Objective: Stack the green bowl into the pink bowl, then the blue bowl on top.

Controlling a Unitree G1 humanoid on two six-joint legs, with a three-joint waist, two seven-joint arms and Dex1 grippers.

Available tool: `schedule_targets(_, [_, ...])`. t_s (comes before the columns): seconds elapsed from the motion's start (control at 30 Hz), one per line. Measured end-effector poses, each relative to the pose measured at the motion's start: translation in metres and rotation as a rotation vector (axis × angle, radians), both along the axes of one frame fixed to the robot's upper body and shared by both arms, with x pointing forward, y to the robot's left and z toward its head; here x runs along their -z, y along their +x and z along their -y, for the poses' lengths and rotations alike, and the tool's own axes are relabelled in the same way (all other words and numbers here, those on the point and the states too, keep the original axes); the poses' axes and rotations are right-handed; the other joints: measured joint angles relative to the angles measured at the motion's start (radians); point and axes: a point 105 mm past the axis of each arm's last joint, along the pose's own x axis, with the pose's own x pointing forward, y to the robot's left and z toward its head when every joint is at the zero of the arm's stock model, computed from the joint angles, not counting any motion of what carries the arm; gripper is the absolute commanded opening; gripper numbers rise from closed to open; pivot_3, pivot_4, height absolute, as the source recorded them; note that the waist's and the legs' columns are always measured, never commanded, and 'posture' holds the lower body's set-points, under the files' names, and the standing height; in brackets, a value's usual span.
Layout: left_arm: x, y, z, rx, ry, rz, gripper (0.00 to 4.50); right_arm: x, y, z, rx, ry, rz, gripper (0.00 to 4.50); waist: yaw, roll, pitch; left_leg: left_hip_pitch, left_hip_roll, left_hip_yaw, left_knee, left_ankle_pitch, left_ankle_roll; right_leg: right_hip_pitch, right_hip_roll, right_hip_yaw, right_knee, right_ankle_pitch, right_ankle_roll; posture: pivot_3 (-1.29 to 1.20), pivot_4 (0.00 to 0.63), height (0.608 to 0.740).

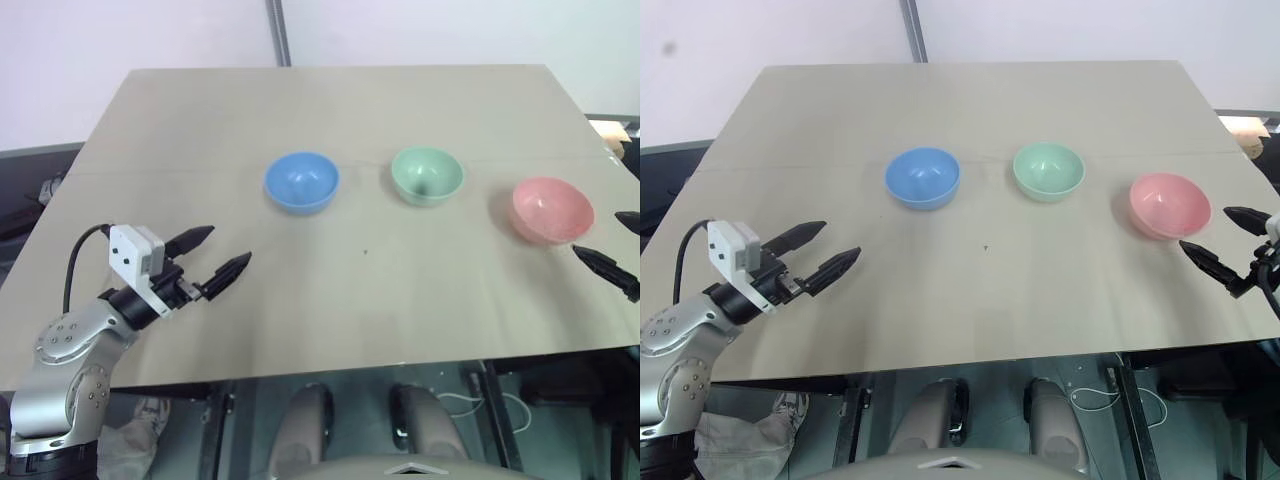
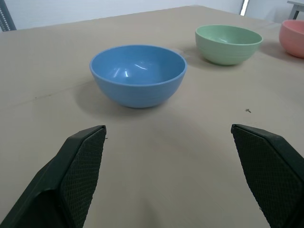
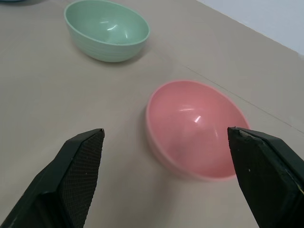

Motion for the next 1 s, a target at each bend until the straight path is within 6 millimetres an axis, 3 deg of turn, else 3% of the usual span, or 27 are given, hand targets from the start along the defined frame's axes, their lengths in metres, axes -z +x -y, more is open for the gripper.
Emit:
schedule_targets(0.5, [-0.005, 0.004, 0.02, 0.093, -0.017, -0.002, 4.46, 0.012, 0.016, -0.028, -0.033, -0.014, -0.016, 4.5, 0.0, 0.0, 0.0, 0.0, 0.0, 0.0, 0.0, 0.0, 0.0, 0.0, 0.001, 0.0, 0.0, 0.001, -0.001, 0.0, 0.15, 0.74])
schedule_targets(0.7, [-0.02, 0.002, 0.04, 0.25, -0.045, 0.037, 4.46, 0.011, 0.045, -0.045, -0.041, -0.104, -0.044, 4.5, -0.004, 0.0, 0.0, 0.001, 0.0, 0.001, 0.002, 0.0, 0.0, 0.001, 0.002, 0.0, 0.0, 0.003, -0.004, 0.0, 0.15, 0.74])
schedule_targets(0.9, [-0.029, -0.001, 0.052, 0.349, -0.044, 0.073, 4.46, 0.041, 0.081, -0.035, 0.029, -0.213, -0.181, 4.5, -0.001, 0.0, 0.0, 0.0, -0.004, 0.0, 0.001, 0.0, 0.0, 0.0, 0.002, 0.0, 0.0, 0.004, -0.006, 0.0, 0.15, 0.74])
schedule_targets(1.0, [-0.032, -0.003, 0.055, 0.366, -0.037, 0.089, 4.5, 0.063, 0.092, -0.017, 0.104, -0.25, -0.282, 3.72, 0.0, 0.0, 0.0, -0.001, -0.005, 0.0, 0.001, 0.0, 0.0, 0.0, 0.002, 0.0, 0.0, 0.004, -0.006, 0.0, 0.15, 0.74])
